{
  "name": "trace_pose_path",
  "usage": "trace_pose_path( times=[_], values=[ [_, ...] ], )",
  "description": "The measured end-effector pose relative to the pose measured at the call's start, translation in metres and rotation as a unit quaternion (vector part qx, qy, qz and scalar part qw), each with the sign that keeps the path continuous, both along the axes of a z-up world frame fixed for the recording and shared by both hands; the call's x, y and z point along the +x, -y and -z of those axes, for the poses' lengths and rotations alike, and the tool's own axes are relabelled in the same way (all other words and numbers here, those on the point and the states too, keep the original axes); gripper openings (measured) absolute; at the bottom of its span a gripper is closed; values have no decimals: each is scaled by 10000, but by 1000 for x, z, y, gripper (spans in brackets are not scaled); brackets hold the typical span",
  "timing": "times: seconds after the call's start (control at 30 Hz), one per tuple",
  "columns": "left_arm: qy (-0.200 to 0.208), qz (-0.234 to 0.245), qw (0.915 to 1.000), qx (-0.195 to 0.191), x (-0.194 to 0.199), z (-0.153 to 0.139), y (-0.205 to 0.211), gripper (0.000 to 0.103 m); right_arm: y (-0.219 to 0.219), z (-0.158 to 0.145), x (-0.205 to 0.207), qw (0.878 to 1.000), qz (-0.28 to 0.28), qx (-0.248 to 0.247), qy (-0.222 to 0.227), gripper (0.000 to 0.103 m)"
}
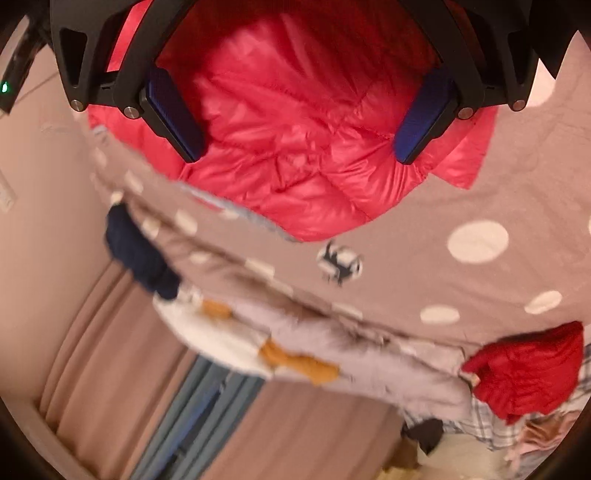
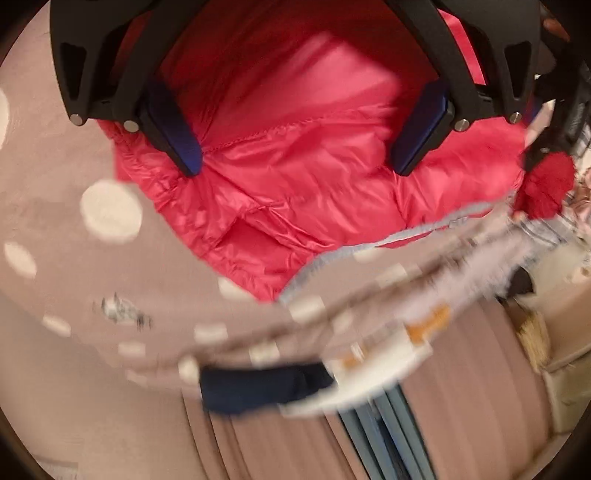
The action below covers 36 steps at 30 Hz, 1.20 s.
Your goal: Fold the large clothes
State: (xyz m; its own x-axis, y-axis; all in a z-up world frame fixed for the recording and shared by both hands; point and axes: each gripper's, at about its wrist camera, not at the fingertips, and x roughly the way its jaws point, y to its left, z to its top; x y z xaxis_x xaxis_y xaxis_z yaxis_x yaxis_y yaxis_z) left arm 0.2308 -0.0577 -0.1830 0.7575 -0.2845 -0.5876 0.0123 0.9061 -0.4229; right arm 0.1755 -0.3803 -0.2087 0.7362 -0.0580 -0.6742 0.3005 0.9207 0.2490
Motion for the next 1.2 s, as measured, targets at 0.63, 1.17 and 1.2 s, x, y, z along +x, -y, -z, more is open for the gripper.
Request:
trace_pose_path(
  times=[0.63, 1.17, 1.2],
  values=[
    [405, -477, 9980, -55, -40, -7, -28, 102, -11, -8, -21, 9984, 209, -417, 322, 103],
    [-700, -1717, 9800, -729, -44, 47, -117, 102, -13, -2, -44, 9950, 491, -828, 281, 103],
    [-710, -1694, 9808, -653, -45, 45, -114, 102, -13, -6, -47, 9955, 453, -772, 317, 103]
  ],
)
